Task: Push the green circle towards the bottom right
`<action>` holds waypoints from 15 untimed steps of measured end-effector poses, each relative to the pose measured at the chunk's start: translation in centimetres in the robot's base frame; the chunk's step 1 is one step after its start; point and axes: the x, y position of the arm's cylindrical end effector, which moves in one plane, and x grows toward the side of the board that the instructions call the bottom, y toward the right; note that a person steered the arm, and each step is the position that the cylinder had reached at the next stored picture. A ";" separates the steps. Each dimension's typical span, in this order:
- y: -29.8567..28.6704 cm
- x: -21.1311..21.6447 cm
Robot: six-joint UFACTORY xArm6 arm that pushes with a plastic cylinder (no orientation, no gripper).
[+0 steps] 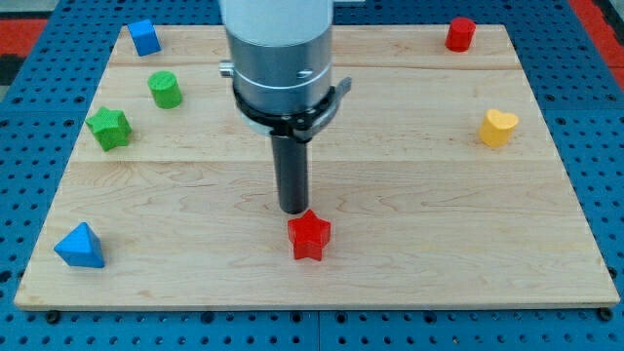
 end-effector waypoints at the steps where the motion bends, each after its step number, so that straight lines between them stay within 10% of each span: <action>1: 0.6 0.1; 3: 0.6 0.8; 7: -10.1 -21.1; 10: -21.6 -21.6; 15: -10.2 -10.2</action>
